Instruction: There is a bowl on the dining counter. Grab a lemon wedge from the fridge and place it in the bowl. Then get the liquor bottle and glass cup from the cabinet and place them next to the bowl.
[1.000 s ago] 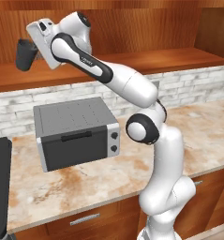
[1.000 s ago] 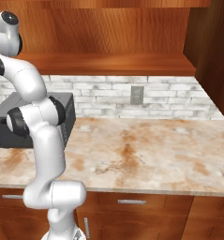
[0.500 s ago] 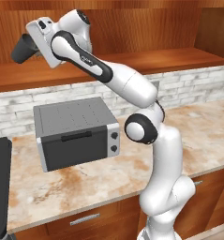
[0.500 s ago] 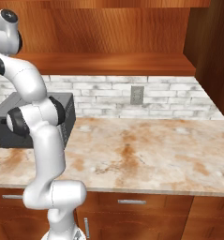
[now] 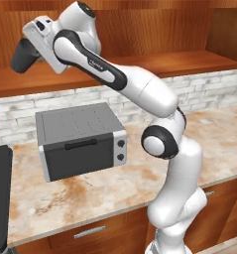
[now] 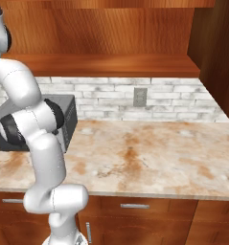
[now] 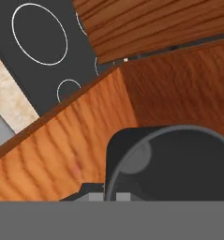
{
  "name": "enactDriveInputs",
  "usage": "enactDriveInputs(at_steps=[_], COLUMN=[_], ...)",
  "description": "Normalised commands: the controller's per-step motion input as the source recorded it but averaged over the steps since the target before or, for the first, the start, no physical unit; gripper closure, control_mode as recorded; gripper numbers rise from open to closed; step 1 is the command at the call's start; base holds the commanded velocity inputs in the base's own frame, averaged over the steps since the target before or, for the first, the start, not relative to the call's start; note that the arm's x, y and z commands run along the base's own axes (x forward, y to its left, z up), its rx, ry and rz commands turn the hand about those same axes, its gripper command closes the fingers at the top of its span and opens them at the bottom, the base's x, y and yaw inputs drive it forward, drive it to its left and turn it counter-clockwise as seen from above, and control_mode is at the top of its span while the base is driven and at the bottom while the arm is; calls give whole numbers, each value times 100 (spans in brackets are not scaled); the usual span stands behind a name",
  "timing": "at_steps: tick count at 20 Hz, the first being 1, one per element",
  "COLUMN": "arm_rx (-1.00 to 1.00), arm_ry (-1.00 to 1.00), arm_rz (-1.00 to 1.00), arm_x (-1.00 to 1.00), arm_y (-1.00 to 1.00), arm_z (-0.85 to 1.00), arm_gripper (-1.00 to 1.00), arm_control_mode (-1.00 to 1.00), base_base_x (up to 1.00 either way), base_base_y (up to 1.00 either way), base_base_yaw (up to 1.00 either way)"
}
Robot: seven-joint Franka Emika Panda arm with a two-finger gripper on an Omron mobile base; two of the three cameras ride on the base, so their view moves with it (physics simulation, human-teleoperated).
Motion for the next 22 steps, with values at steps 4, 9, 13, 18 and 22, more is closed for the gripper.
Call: enactDriveInputs(at_steps=[4, 9, 13, 18, 22], arm_rx=[2, 13, 16, 6, -2], arm_ry=[-16, -16, -9, 3, 5], arm_rz=[-1, -6, -12, -7, 0], arm_x=[-83, -71, -65, -43, -5], arm_y=[-15, -66, -85, -60, -22], arm_z=[-24, 5, 2, -17, -18], arm_gripper=[100, 100, 100, 100, 100], arm_control_mode=[-100, -100, -100, -100, -100], base_base_x=[0, 0, 0, 0, 0], base_base_y=[0, 0, 0, 0, 0], base_base_yaw=[0, 0, 0, 0, 0])
